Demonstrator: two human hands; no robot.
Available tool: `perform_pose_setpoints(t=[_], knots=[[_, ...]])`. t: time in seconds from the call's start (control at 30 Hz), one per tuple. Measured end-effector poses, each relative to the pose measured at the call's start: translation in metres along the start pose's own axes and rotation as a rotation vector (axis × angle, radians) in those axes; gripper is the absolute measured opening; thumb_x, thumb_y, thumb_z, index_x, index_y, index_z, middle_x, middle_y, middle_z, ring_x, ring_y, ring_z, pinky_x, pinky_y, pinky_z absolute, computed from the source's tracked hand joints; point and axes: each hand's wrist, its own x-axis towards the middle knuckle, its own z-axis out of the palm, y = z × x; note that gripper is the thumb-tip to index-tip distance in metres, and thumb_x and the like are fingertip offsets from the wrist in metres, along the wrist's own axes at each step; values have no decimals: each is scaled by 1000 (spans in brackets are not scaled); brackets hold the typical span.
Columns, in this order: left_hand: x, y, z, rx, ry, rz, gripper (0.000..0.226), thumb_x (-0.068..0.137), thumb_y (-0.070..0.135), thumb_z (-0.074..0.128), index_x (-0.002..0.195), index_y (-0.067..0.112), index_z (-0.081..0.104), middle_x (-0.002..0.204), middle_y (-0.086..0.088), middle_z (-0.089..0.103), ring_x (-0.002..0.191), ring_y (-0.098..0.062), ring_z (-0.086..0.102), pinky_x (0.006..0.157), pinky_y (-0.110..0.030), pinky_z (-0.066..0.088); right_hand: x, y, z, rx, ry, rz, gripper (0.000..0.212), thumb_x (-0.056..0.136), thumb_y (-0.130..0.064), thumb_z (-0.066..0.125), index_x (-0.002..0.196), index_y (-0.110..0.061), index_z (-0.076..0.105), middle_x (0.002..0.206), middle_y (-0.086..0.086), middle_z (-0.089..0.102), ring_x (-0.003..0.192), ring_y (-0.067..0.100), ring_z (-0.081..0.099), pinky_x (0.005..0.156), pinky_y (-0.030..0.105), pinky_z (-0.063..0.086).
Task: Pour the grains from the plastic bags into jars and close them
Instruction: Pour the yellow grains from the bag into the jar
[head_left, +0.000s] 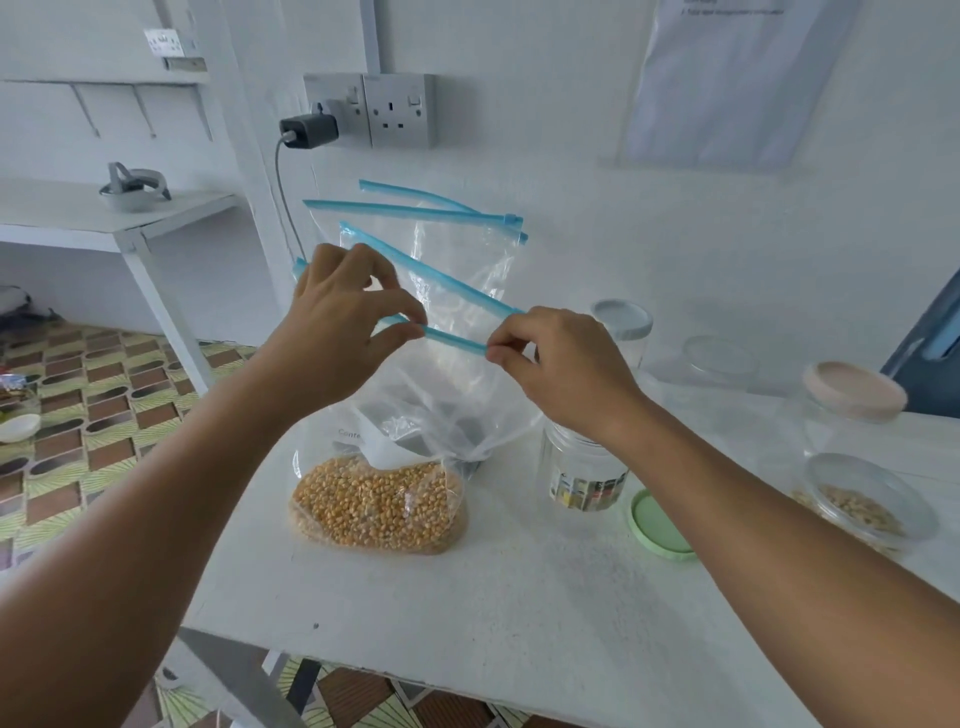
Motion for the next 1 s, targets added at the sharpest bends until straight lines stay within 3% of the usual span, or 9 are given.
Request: perform_pose_setpoints(t=[0.17, 0.33, 0.47, 0.53, 0.6, 0.67, 0.73, 0.83, 1.0], knots=[[-10, -38, -19, 112, 34, -94, 25, 93, 40, 69, 110, 25, 79, 121, -8, 53, 121, -41, 37, 104, -56, 34, -9, 12, -3, 0, -31, 45, 9, 98, -35, 68, 100, -28, 74, 91, -12, 68, 75, 8, 60, 80, 41, 56], [-18, -61, -24, 136, 34, -158, 25, 92, 39, 71, 110, 25, 79, 117, -9, 51, 119, -44, 38, 105, -58, 33, -14, 9, -7, 11, -69, 59, 7, 99, -34, 67, 99, -29, 72, 90, -16, 65, 72, 2, 58, 68, 25, 50], [-25, -42, -14, 98, 90, -260, 37, 94, 34, 72, 129, 22, 69, 126, -15, 48, 122, -42, 39, 107, -54, 34, -12, -2, -9, 38, -201, 121, 7, 96, -33, 67, 89, -30, 67, 84, -16, 67, 74, 5, 62, 67, 23, 50], [-33, -19, -13, 4, 179, -313, 50, 94, 37, 72, 135, 16, 53, 120, -16, 50, 114, -36, 46, 100, -44, 39, -10, -6, -13, 111, -249, 172, 9, 93, -33, 67, 85, -29, 65, 79, -13, 67, 73, 7, 63, 66, 22, 50], [-43, 9, -11, -160, 245, -410, 40, 99, 42, 65, 117, 10, 51, 99, -7, 56, 87, -22, 52, 79, -33, 43, -7, -11, -17, 171, -272, 198, 9, 92, -31, 68, 84, -29, 65, 78, -11, 67, 69, 6, 61, 63, 20, 47], [-47, 28, -7, -329, 110, -551, 42, 102, 52, 54, 96, 11, 56, 82, -3, 61, 69, -22, 56, 61, -37, 49, -5, -18, -19, 262, -315, 215, 9, 93, -29, 69, 84, -27, 67, 79, -9, 69, 69, 6, 66, 65, 22, 51], [-46, 38, -1, -545, -28, -662, 49, 100, 61, 50, 89, 16, 66, 80, -1, 70, 70, -28, 65, 69, -46, 58, -6, -22, -21, 384, -392, 230, 8, 94, -25, 70, 87, -22, 69, 79, -5, 71, 69, 11, 71, 69, 27, 55], [-40, 42, 0, -793, -44, -793, 48, 98, 61, 56, 91, 17, 74, 80, 2, 76, 70, -18, 65, 69, -36, 55, -11, -27, -21, 558, -528, 240, 6, 96, -19, 71, 93, -15, 71, 77, 0, 72, 72, 17, 72, 79, 32, 57], [-26, 51, 0, -875, -90, -847, 24, 102, 32, 64, 90, 17, 78, 80, 4, 77, 66, -14, 53, 65, -26, 47, -19, -30, -21, 695, -645, 260, 13, 96, -18, 73, 104, -7, 73, 92, 11, 76, 82, 27, 76, 90, 41, 62]])
